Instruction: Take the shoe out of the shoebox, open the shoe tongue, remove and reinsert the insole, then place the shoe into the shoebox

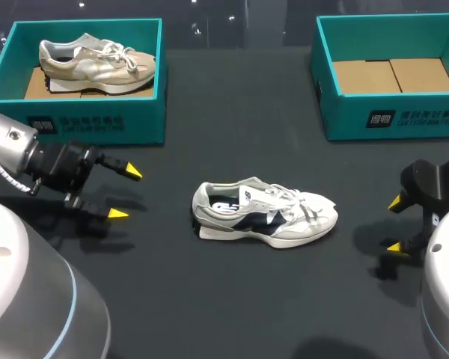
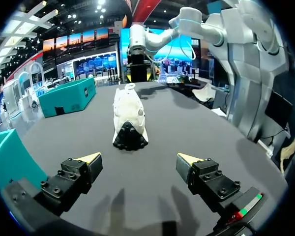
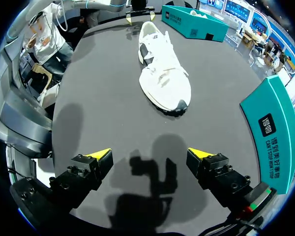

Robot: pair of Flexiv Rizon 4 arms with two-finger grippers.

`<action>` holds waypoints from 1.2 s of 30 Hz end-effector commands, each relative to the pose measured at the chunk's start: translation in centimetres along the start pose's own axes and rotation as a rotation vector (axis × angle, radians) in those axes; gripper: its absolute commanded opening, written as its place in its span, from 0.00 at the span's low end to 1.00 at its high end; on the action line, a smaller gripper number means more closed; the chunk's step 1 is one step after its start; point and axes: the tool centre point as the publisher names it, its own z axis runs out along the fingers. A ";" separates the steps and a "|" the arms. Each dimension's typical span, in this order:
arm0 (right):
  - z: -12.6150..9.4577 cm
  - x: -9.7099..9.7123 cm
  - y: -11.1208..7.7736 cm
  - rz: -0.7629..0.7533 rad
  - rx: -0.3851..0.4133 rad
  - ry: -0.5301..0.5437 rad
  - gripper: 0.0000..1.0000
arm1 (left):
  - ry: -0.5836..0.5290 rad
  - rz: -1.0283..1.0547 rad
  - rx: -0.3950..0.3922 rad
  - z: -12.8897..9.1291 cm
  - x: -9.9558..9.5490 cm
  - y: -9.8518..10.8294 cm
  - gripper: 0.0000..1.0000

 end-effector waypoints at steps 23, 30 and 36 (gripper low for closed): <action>-0.1 0.2 0.0 0.000 0.001 -0.004 1.00 | -0.079 -0.095 0.168 1.0 -0.3 4.7 1.00; -0.1 0.2 0.0 0.000 0.001 -0.004 1.00 | -0.088 -0.090 0.178 1.9 -0.3 4.4 1.00; -0.1 0.2 0.0 0.000 0.001 -0.004 1.00 | -0.090 -0.080 0.181 3.0 -0.2 3.5 1.00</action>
